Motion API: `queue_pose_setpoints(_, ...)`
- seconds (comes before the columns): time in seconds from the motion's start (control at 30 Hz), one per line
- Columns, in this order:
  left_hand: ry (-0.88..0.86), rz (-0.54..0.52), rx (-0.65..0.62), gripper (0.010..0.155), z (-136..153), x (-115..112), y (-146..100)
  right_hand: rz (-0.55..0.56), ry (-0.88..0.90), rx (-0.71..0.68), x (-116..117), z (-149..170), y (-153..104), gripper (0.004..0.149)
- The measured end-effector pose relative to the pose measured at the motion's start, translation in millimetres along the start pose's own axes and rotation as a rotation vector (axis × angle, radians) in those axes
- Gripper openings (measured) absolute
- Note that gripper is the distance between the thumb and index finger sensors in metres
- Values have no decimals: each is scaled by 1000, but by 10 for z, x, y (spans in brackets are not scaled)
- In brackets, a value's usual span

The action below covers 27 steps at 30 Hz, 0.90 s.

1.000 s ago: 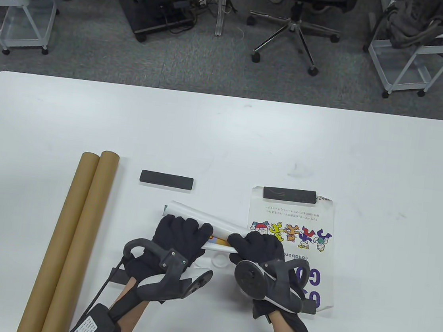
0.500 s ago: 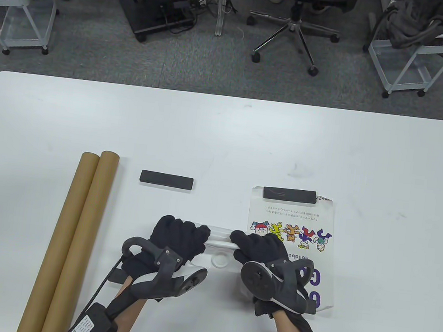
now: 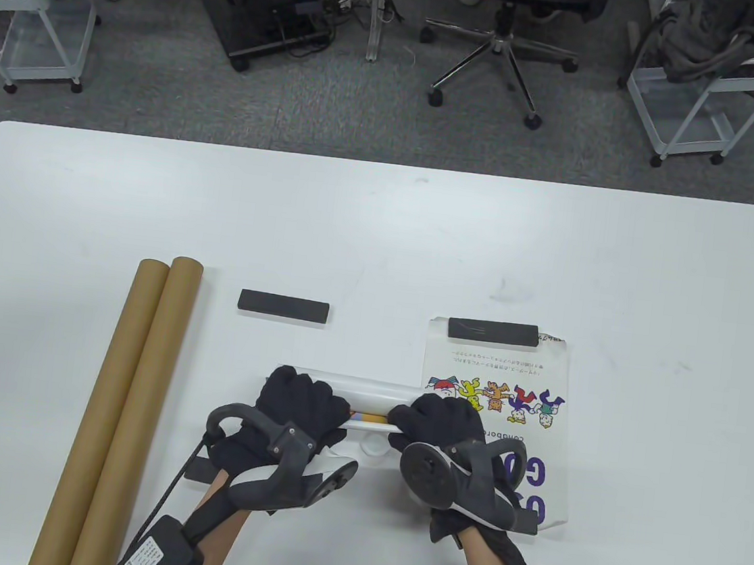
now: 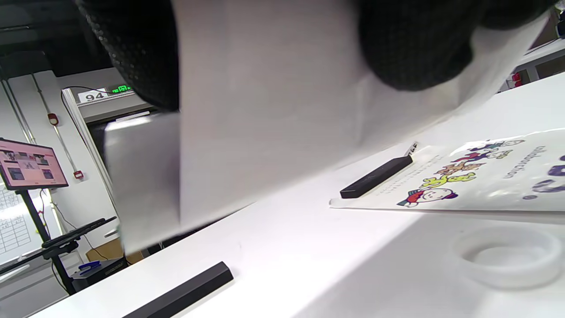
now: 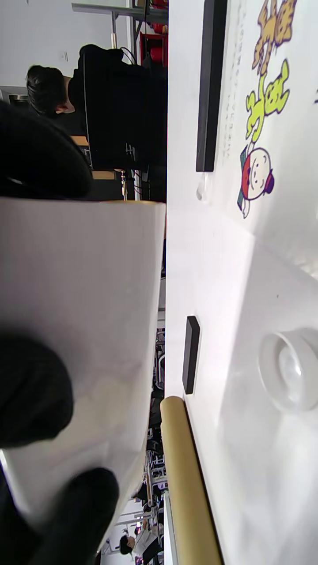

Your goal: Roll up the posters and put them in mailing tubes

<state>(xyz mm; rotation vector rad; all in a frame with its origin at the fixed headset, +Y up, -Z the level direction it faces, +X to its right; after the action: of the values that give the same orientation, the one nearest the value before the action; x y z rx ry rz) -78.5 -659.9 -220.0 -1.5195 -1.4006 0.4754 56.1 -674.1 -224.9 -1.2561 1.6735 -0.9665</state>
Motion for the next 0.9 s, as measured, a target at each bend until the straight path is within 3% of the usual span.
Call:
queue_pose_setpoints(0.23,-2,18,26,48,-18,-43,12,-10,-18,17,6,34,-13,44)
queue_pose_setpoints(0.4,-58,-33,25,65,32,-16,-12,51,1,44,-45,98,-34,54)
queue_pose_setpoints(0.63,-73,-6,34,51,50,-49,-9,83,14,64,-92,130,-47,52)
queue_pose_setpoints(0.8,-37,-6,30,56,-17,-15,14,-9,18,69,-14,102,-33,47)
queue_pose_setpoints(0.9,37,-30,20,50,-38,25,8,-19,33,39,-7,99,-39,55)
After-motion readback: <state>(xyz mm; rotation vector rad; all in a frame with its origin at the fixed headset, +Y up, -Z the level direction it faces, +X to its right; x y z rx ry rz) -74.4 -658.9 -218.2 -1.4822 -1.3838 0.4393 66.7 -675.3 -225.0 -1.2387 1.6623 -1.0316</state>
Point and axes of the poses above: the tracker on the back of each hand, its own z axis roughly to the little-finger side, its own y axis roughly from the wrist to the fingertips, x = y × z, the point moved 5 cm from there along y, roughly from the wrist to the fingertips, and after that the axes turned 3 degrees about z, right-handed, at the moved point
